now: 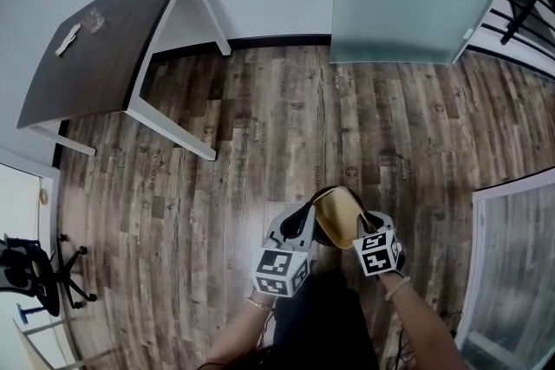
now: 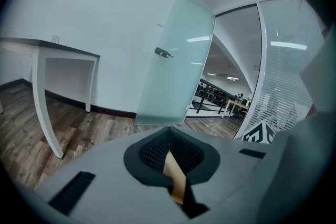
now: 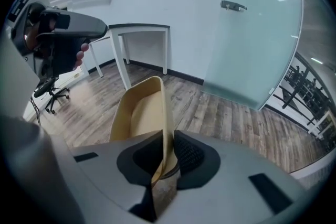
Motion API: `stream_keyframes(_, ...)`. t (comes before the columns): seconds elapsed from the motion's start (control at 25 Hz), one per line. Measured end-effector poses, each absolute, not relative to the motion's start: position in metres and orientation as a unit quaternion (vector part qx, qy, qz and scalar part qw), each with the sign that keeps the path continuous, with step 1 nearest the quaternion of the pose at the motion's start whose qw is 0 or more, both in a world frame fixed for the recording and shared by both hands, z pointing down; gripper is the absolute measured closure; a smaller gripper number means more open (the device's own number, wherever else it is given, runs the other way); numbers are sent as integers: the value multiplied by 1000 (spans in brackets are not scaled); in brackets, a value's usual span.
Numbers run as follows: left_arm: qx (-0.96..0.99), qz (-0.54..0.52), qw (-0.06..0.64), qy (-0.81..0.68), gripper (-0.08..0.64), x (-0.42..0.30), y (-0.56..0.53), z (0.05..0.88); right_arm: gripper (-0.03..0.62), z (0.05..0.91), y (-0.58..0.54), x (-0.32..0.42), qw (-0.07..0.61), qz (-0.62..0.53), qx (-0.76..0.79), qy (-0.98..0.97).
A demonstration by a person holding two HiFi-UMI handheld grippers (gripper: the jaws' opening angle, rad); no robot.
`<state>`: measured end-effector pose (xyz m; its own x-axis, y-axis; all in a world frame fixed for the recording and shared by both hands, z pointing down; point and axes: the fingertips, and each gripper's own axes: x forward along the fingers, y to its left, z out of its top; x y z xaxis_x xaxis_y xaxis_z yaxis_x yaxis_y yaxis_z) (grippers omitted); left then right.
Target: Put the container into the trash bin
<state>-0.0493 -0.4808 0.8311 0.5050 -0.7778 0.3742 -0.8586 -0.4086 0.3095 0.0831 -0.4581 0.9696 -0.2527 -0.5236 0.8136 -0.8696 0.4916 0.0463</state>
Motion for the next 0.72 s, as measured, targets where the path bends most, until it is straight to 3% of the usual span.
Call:
stream_keyframes(0.4, 839, 86, 233, -485, 541, -53, -484, 849, 472, 1012, -453, 67, 414, 234, 435, -765)
stream_keyframes(0.72, 840, 86, 236, -480, 541, -57, -472, 826, 455, 986, -438, 61, 415, 235, 433, -765)
